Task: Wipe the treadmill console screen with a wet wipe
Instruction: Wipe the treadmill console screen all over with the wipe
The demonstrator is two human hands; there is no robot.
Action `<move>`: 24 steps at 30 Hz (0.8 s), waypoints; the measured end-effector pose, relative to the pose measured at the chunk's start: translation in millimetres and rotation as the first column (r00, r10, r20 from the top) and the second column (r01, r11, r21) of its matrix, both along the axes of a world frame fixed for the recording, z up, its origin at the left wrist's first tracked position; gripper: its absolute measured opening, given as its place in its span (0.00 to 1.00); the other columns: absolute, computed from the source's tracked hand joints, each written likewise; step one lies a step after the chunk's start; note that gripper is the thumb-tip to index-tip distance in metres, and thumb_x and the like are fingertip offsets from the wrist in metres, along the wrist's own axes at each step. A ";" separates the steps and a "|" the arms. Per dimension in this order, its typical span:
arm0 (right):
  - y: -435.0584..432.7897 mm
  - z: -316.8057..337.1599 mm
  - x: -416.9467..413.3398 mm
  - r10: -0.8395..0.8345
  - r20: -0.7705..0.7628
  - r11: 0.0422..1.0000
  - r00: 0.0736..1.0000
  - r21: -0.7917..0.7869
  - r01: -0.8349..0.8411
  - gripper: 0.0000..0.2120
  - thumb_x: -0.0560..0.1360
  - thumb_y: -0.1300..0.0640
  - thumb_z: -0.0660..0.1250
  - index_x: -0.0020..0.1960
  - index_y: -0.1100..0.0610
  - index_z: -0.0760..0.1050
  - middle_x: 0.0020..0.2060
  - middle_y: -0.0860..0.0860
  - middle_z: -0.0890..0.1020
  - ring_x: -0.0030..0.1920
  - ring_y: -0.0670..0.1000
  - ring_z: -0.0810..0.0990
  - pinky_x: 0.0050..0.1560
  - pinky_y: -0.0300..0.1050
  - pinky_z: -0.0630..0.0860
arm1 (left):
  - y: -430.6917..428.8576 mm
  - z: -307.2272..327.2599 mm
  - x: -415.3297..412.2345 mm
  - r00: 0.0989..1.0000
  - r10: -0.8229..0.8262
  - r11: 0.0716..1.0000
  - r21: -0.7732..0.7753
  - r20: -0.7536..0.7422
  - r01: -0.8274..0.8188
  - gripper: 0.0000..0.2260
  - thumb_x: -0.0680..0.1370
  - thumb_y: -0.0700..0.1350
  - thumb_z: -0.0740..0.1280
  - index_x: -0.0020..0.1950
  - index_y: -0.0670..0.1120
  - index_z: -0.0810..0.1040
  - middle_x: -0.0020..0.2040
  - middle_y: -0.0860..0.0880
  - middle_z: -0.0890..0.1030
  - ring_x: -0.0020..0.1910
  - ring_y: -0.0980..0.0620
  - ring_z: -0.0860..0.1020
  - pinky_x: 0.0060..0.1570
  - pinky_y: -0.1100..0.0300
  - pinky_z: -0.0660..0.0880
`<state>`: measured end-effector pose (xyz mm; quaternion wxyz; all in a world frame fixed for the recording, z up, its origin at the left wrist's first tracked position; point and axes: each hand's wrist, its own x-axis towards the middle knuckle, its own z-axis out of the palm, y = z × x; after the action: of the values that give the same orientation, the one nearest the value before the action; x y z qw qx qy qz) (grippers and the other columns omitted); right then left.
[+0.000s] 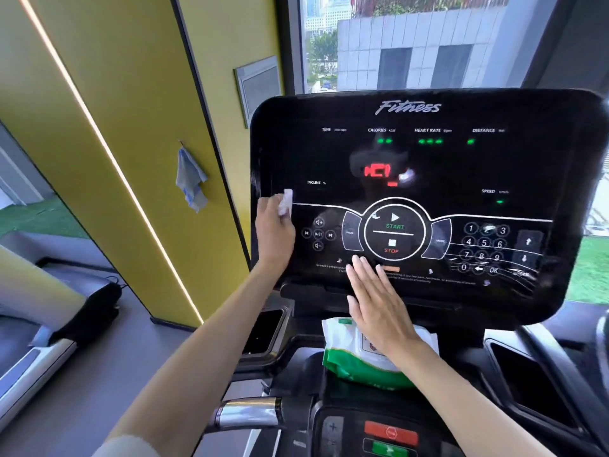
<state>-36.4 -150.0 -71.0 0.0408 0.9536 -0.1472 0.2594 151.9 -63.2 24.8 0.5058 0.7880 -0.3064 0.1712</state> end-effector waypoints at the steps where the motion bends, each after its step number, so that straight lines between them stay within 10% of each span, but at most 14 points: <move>1: -1.5 -0.6 -0.7 -0.009 0.000 1.000 1.000 0.006 0.009 0.24 0.79 0.55 0.51 0.72 0.65 0.62 0.72 0.59 0.64 0.73 0.54 0.59 0.72 0.53 0.54 | -2.3 -2.2 -3.9 0.995 -0.071 0.996 0.060 0.068 0.067 0.15 0.71 0.26 0.59 0.55 0.35 0.76 0.51 0.39 0.75 0.47 0.46 0.74 0.46 0.64 0.68; 5: -2.8 -2.4 0.6 -0.008 -0.007 1.000 1.000 -0.002 0.008 0.24 0.79 0.55 0.51 0.72 0.65 0.62 0.72 0.60 0.63 0.73 0.55 0.59 0.72 0.54 0.55 | 3.8 -22.4 -18.9 0.780 -0.584 0.767 0.467 0.222 0.441 0.23 0.69 0.25 0.58 0.60 0.40 0.76 0.50 0.42 0.74 0.50 0.46 0.75 0.48 0.57 0.74; 11: -1.7 -5.5 2.4 -0.008 0.014 1.000 1.000 0.005 0.008 0.23 0.79 0.55 0.52 0.70 0.66 0.64 0.71 0.60 0.65 0.72 0.56 0.62 0.72 0.54 0.55 | -11.1 7.0 -10.0 0.986 -0.132 0.990 0.063 0.105 0.126 0.16 0.70 0.26 0.58 0.54 0.35 0.77 0.46 0.43 0.74 0.43 0.48 0.72 0.46 0.57 0.71; 15: -2.7 -5.2 1.8 -0.011 0.007 1.000 1.000 -0.006 0.011 0.23 0.79 0.55 0.52 0.70 0.66 0.64 0.71 0.60 0.65 0.72 0.55 0.61 0.71 0.55 0.56 | -8.1 -8.9 -27.2 0.734 -0.618 0.750 0.492 0.282 0.443 0.23 0.68 0.24 0.58 0.57 0.39 0.78 0.47 0.43 0.76 0.48 0.47 0.74 0.50 0.58 0.73; 20: -1.8 -5.8 1.8 -0.011 0.008 1.000 1.000 -0.006 0.011 0.23 0.79 0.56 0.52 0.70 0.66 0.64 0.71 0.60 0.65 0.72 0.56 0.62 0.71 0.55 0.56 | -19.6 21.2 -6.7 0.957 -0.236 0.971 0.088 0.166 0.224 0.17 0.68 0.24 0.59 0.52 0.35 0.79 0.44 0.39 0.75 0.41 0.43 0.76 0.42 0.61 0.70; 24: -2.7 -5.8 1.7 -0.011 -0.004 1.000 1.000 -0.011 0.011 0.23 0.79 0.56 0.51 0.71 0.66 0.64 0.71 0.60 0.65 0.73 0.55 0.61 0.72 0.54 0.54 | -15.1 1.4 -23.3 0.752 -0.592 0.775 0.461 0.291 0.431 0.22 0.65 0.24 0.56 0.53 0.38 0.79 0.45 0.41 0.76 0.46 0.46 0.73 0.47 0.55 0.73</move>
<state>-34.7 -152.8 -76.7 0.0478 0.9531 -0.1510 0.2579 128.6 -78.3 26.2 0.2991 0.6947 -0.6414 0.1286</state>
